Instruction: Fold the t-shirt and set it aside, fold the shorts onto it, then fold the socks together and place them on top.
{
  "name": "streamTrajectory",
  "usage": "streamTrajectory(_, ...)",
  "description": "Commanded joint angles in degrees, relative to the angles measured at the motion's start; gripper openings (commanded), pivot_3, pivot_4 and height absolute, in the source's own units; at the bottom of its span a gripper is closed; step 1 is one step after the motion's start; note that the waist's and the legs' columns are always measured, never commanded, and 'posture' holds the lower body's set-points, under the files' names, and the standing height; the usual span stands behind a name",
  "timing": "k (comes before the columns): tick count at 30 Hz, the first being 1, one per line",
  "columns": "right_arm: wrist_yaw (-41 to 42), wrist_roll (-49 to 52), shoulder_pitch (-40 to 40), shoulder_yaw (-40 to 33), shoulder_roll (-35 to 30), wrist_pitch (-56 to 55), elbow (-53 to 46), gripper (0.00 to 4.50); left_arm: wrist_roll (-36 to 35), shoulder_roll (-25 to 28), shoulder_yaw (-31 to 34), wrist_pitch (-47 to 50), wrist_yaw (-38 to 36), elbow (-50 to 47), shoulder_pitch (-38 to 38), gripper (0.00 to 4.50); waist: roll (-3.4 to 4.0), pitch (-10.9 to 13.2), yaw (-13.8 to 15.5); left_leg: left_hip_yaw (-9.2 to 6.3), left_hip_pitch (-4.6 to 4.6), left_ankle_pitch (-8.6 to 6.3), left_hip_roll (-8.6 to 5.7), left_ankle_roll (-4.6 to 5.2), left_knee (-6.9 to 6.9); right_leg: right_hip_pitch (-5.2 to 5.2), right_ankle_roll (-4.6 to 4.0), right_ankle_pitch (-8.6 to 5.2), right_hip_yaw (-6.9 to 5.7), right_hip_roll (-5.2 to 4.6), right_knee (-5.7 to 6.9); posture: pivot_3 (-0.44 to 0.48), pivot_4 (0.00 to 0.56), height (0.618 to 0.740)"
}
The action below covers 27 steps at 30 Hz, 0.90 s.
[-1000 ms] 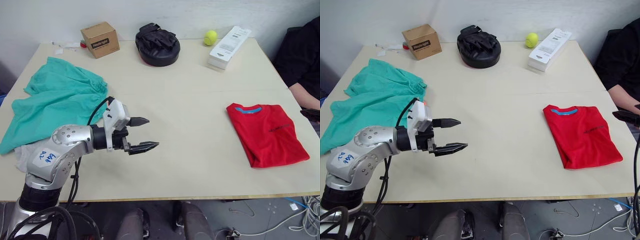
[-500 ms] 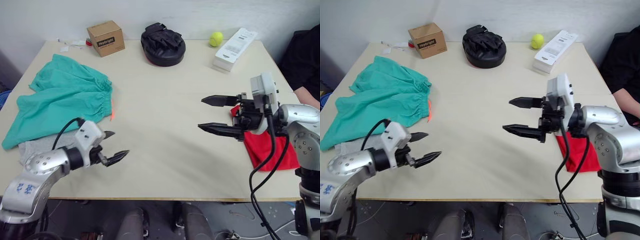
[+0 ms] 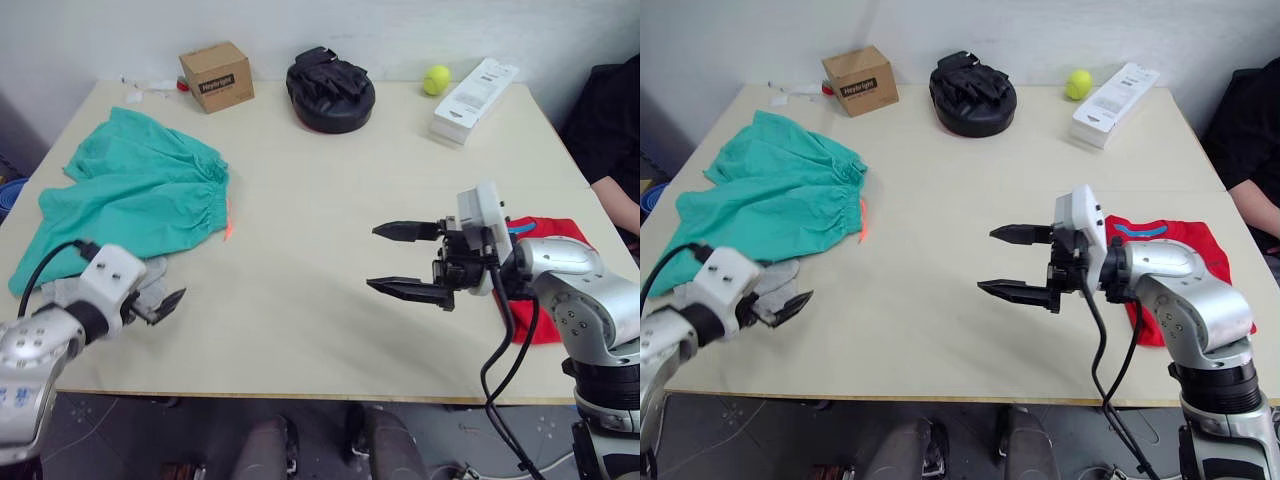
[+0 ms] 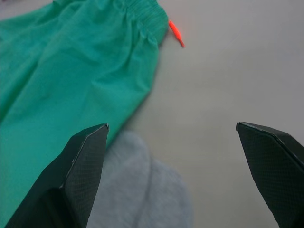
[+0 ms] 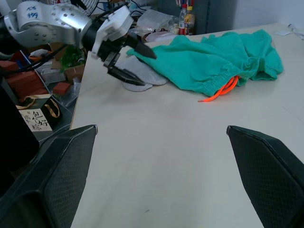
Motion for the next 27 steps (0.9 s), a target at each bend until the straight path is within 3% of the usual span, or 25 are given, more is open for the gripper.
streamTrajectory(1, -2.3, -1.0, 0.7, 0.0, 0.2, -1.5, -2.8, 4.45, 4.3, 1.7, -7.5, -2.7, -2.3, 9.4, -9.5, 4.50, 0.01, 0.0, 0.0, 0.02, 0.00, -0.01, -0.01, 0.00, -0.01, 0.00, 0.00, 0.00, -0.02, 0.00, -0.01, 0.000, 0.150, 0.740)
streamTrajectory(5, -5.8, 0.0, 2.6, -1.0, 0.6, -0.4, -5.8, 4.45, 9.7, -0.3, -18.5, -6.4, -6.3, 25.1, -24.3, 4.50, -0.04, 0.0, 0.1, 0.09, -0.09, -0.01, -0.01, 0.01, 0.03, -0.01, 0.02, 0.01, -0.14, 0.09, -0.02, 0.000, 0.150, 0.740)
streamTrajectory(9, -8.8, 1.0, 4.9, -2.0, 0.6, 0.2, -8.9, 4.45, 13.9, -2.7, -24.4, -11.8, -8.1, 37.1, -31.9, 4.50, -0.09, 0.0, -0.3, 0.20, -0.12, 0.01, 0.05, 0.03, 0.09, -0.01, 0.05, 0.03, -0.11, 0.28, 0.05, 0.000, 0.150, 0.740)
streamTrajectory(14, -11.9, 1.1, 7.6, -2.4, 0.6, 0.4, -11.7, 4.50, 16.9, -6.5, -26.6, -17.2, -7.6, 51.5, -40.0, 3.39, -0.14, 0.0, -0.1, 0.20, -0.11, 0.08, 0.09, 0.02, 0.23, 0.00, 0.06, 0.03, -0.10, 0.33, 0.00, 0.000, 0.150, 0.740)
streamTrajectory(19, -13.3, 1.4, 8.8, -3.0, -0.4, 0.6, -12.7, 4.50, 17.5, -7.3, -26.6, -22.1, -9.2, 57.8, -43.8, 1.71, -0.17, 0.0, -0.2, 0.17, -0.03, 0.09, 0.10, 0.04, 0.38, 0.04, 0.06, 0.03, -0.02, 0.28, 0.16, 0.000, 0.150, 0.740)
streamTrajectory(24, -13.6, 1.9, 10.2, -3.7, -1.7, 0.6, -14.0, 4.50, 17.7, -6.1, -25.1, -25.5, -11.0, 64.7, -53.3, 0.06, -0.51, 0.2, -0.1, 0.12, -0.18, 0.09, 0.13, 0.05, 0.55, 0.01, 0.06, 0.03, -0.10, 0.32, 0.17, 0.000, 0.150, 0.740)
streamTrajectory(27, -13.6, 1.7, 11.1, -3.9, -2.1, 0.3, -14.3, 4.50, 17.7, -5.6, -25.7, -27.7, -15.7, 66.7, -60.4, 0.02, -0.81, 0.3, 0.0, 0.03, -0.37, 0.04, 0.19, 0.09, 0.81, -0.02, 0.06, 0.03, -0.24, 0.36, 0.17, 0.000, 0.150, 0.740)
